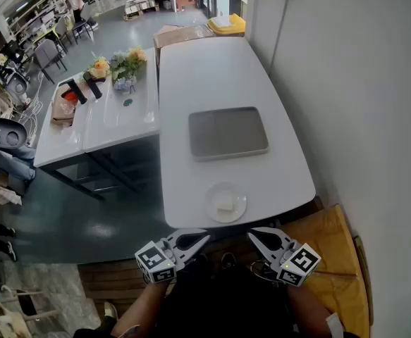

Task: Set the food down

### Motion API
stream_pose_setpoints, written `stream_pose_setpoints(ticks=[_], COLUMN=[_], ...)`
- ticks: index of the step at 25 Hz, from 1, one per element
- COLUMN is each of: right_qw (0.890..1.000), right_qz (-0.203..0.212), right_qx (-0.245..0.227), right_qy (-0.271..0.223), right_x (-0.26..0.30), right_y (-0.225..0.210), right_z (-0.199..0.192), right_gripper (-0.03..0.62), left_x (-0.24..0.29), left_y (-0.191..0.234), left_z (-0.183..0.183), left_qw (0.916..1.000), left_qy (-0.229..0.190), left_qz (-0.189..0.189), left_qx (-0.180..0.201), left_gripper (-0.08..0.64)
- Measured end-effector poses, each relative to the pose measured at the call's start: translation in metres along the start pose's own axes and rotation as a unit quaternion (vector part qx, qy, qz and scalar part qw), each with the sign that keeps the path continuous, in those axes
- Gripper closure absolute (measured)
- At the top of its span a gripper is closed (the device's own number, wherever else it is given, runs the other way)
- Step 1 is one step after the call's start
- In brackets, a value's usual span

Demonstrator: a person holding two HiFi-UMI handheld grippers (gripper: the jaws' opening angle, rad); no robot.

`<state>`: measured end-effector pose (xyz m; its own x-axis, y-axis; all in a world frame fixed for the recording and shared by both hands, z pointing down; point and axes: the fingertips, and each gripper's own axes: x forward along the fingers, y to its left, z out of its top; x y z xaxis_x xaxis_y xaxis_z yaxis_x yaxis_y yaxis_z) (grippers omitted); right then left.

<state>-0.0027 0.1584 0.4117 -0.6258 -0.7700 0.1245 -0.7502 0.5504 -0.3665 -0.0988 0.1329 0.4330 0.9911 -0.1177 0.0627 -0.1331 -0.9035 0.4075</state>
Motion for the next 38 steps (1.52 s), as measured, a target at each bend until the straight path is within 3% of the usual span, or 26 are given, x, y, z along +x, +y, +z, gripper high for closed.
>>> stream_pose_setpoints(ticks=[11,16,22,25,33,38], right_qw=[1.0,0.999,0.997,0.996,0.993,0.987], right_qz=[-0.025,-0.039,-0.057,-0.054,-0.024,0.004], right_qx=[-0.005,0.024,0.051,0.065,0.089,0.132], right_qy=[-0.007,-0.008,0.008,0.021,0.073,0.093], right_x=[0.026,0.037,0.046,0.049,0.059,0.061], right_y=[0.027,0.025,0.015,0.006,-0.051,-0.093], right_z=[-0.002,-0.001,-0.004,-0.006,-0.011,-0.007], right_gripper=[0.588,0.586,0.578,0.476,0.476,0.431], left_x=[-0.036,-0.047,-0.052,-0.049,-0.019,0.004], left_y=[0.008,0.019,0.038,0.047,0.071,0.09], left_z=[-0.01,-0.016,-0.026,-0.027,-0.035,-0.034], left_qw=[0.9995,0.9987,0.9951,0.9942,0.9903,0.9855], left_qy=[0.024,0.033,0.072,0.077,0.093,0.09], left_qz=[-0.019,-0.024,-0.032,-0.024,0.019,0.064], left_qx=[-0.012,-0.031,-0.06,-0.071,-0.101,-0.129], left_gripper=[0.552,0.552,0.551,0.549,0.472,0.414])
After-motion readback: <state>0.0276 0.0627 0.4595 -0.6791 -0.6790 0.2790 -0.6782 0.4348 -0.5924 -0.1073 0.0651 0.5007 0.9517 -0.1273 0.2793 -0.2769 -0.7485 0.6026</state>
